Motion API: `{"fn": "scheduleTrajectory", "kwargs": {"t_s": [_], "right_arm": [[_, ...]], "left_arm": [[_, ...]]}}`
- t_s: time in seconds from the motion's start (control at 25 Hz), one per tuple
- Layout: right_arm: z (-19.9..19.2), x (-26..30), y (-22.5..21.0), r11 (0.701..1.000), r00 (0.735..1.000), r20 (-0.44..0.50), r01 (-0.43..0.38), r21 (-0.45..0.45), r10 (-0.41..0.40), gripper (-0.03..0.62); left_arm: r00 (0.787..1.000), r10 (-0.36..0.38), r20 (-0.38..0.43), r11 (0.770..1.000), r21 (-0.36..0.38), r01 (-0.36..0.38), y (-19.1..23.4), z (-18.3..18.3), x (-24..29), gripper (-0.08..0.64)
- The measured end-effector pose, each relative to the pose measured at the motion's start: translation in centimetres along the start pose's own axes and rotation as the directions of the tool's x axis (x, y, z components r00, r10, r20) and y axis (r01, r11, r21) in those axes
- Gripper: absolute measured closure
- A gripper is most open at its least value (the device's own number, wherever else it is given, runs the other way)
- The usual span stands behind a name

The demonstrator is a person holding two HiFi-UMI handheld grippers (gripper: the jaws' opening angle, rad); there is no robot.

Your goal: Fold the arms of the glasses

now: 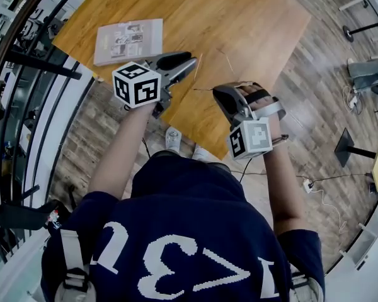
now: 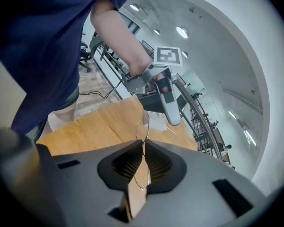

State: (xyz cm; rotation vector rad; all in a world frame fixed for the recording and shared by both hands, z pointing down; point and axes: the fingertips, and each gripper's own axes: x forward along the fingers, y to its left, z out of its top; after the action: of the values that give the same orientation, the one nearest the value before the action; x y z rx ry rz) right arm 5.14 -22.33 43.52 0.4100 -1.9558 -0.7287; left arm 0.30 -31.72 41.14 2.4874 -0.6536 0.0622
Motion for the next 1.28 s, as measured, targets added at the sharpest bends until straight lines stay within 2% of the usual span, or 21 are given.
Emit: {"fn": "scheduleTrajectory", "kwargs": {"t_s": [0.08,0.2,0.4,0.56,0.72,0.8,0.84,0.88,1.0,1.08,1.16,1.28], "right_arm": [[0.3,-0.2,0.1,1.000,1.000,0.000,-0.003,-0.012,0.003,0.555],[0.7,-0.4,0.3,1.000,1.000,0.005,-0.001,-0.027,0.002,0.555],[1.1,-0.6,0.5,0.999,1.000,0.015,-0.002,-0.043,0.003,0.555],[1.2,-0.6,0.4,0.999,1.000,0.021,0.003,-0.053,-0.002,0.555],[1.5,-0.7,0.3,0.997,1.000,0.029,0.008,-0.072,-0.006,0.555],[1.6,-0.8,0.3,0.997,0.999,0.032,0.012,-0.080,-0.009,0.555],[1.7,-0.8,0.4,0.996,0.999,0.032,0.013,-0.083,-0.010,0.554],[1.7,-0.7,0.5,0.996,1.000,0.030,0.012,-0.085,-0.009,0.555],[1.7,-0.8,0.8,0.996,1.000,0.027,0.007,-0.089,-0.004,0.555],[1.8,-0.9,1.1,0.995,0.999,0.033,0.001,-0.096,0.002,0.554],[2.2,-1.0,1.4,0.994,0.999,0.044,-0.004,-0.107,0.009,0.555],[3.0,-1.3,1.8,0.993,0.998,0.056,-0.008,-0.118,0.015,0.555]], "left_arm": [[1.000,-0.027,-0.013,0.999,-0.020,0.027,-0.2,-0.2,0.3,0.483],[0.995,-0.093,-0.046,0.994,-0.065,0.090,-1.0,-0.9,0.9,0.488],[0.978,-0.204,-0.047,0.969,-0.150,0.195,-2.6,-1.6,1.6,0.509],[0.946,-0.319,-0.061,0.930,-0.210,0.300,-4.4,-2.1,2.2,0.518],[0.889,-0.448,-0.097,0.862,-0.313,0.400,-6.3,-3.3,2.5,0.518],[0.871,-0.481,-0.101,0.840,-0.336,0.425,-6.7,-3.7,2.3,0.518],[0.874,-0.477,-0.096,0.843,-0.330,0.424,-6.5,-3.7,2.3,0.518],[0.886,-0.455,-0.085,0.857,-0.314,0.409,-6.1,-3.4,2.2,0.518],[0.954,-0.296,-0.041,0.935,-0.217,0.280,-3.0,-1.8,2.2,0.518],[0.985,-0.172,-0.034,0.978,-0.128,0.166,-0.6,-0.7,2.5,0.515],[0.995,-0.087,-0.038,0.994,-0.064,0.084,1.2,0.3,3.1,0.481],[0.999,-0.052,-0.015,0.995,-0.084,0.051,2.5,1.7,4.4,0.446]]}}
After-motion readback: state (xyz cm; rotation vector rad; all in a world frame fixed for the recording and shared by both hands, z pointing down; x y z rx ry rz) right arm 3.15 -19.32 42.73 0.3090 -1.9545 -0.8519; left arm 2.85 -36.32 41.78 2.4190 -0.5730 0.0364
